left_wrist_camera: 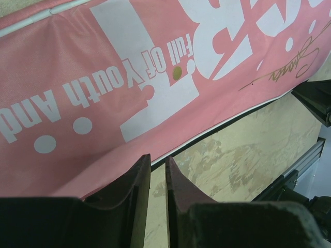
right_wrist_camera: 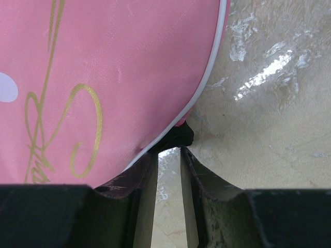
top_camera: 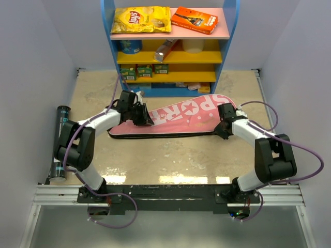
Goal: Pack up the badminton gear
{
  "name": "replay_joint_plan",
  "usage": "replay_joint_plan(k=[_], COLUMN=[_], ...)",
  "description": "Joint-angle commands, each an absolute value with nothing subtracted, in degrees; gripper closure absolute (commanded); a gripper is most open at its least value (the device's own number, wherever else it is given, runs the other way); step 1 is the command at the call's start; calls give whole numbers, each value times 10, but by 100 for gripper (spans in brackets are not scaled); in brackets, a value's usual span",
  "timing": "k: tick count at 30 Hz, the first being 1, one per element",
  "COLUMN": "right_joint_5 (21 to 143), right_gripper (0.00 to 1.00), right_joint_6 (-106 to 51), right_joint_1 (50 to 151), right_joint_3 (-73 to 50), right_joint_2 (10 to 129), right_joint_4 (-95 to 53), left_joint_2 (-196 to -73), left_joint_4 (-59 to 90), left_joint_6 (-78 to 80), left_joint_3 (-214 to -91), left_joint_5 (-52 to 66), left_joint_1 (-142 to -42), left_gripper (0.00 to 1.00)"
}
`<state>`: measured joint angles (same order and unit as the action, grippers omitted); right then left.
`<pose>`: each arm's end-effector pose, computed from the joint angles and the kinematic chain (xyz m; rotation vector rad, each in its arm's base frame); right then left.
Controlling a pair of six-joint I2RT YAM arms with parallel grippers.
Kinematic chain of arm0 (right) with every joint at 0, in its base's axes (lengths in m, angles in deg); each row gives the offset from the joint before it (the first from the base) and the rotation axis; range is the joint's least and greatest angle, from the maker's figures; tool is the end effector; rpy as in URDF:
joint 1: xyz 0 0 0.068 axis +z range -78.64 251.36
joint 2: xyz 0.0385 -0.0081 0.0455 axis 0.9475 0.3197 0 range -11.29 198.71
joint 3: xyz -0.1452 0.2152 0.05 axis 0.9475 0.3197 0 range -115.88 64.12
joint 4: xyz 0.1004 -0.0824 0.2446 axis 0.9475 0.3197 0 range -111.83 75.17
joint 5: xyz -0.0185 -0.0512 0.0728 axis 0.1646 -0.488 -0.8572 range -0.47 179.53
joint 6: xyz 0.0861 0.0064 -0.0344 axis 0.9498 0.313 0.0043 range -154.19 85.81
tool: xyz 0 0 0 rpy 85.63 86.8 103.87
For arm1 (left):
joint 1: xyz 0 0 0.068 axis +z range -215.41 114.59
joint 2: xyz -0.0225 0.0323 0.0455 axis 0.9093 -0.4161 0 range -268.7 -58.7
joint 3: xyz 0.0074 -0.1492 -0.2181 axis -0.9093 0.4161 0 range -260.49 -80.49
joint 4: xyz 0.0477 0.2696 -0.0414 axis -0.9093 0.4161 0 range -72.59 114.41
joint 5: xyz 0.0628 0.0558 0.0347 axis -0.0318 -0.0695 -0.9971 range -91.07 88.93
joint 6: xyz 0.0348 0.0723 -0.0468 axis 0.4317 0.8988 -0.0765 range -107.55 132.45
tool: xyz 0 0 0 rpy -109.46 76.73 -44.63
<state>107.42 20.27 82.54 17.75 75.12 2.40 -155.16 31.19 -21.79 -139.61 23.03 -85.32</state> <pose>0.3085 0.0348 0.1076 1.0452 2.3817 -0.0222 0.3524 -0.1639 0.1392 -0.1290 2.5818 -0.9038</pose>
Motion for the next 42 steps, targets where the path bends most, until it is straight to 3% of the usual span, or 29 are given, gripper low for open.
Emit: replay_joint_plan(k=[1, 8, 17, 27, 42], right_joint_5=[1080, 1120, 1128, 1084, 1049], right_gripper=[71, 72, 100, 100, 100], right_joint_6=[223, 227, 216, 204, 217], right_joint_1=[823, 823, 823, 827, 936], right_joint_3=[169, 170, 172, 188, 131], right_joint_2=[765, 793, 813, 800, 863], right_joint_4=[-31, -5, -10, -41, -47], left_joint_2=[-1556, -1555, -1559, -1592, -1654], left_joint_4=[291, 290, 292, 306, 318], left_joint_6=[-208, -207, -205, -190, -187], left_joint_3=[-1391, -1390, -1390, -1402, -1410], left_joint_5=[250, 252, 253, 201, 146], left_joint_1=[-850, -851, -851, -863, -890], left_gripper=[78, 78, 78, 80, 89])
